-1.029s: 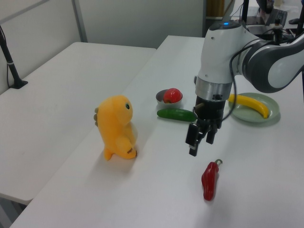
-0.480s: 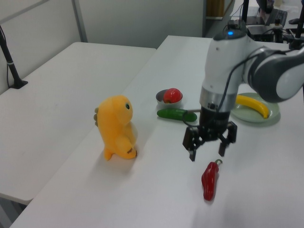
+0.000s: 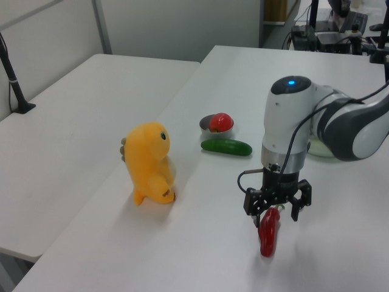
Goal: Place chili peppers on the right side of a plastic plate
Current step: 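Lower the open gripper over the red chili pepper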
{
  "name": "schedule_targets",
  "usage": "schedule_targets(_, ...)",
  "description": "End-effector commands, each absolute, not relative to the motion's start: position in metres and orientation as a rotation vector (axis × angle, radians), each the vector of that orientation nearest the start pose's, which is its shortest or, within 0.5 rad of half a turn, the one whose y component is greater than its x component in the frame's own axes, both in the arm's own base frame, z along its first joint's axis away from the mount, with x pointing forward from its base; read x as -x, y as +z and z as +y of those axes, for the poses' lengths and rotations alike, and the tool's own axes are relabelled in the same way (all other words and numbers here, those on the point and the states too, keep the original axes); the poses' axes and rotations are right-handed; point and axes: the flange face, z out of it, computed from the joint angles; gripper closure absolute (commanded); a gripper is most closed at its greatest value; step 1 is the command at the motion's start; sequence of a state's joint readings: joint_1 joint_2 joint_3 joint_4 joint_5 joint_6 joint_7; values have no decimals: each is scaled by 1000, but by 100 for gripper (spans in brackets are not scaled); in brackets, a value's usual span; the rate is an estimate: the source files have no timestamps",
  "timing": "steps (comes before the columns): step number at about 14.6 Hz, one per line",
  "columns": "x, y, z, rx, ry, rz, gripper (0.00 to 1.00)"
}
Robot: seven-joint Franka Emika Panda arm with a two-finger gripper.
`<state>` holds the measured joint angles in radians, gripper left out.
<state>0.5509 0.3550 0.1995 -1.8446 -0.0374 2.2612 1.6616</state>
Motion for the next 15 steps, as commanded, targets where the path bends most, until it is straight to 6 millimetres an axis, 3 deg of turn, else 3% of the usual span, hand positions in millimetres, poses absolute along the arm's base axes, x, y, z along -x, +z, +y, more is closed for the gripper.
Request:
schedule_targets(1, -478, 337, 426, 2713, -31, 1389, 0)
schedule_targets(11, -492, 316, 415, 2704, -87, 1402, 0)
schedule_targets(12, -492, 312, 415, 2714, -90, 1399, 7)
schedule_targets(13, -492, 310, 415, 2718, -91, 1397, 24)
schedule_targets(15, -491, 308, 416, 2729, -98, 1386, 31)
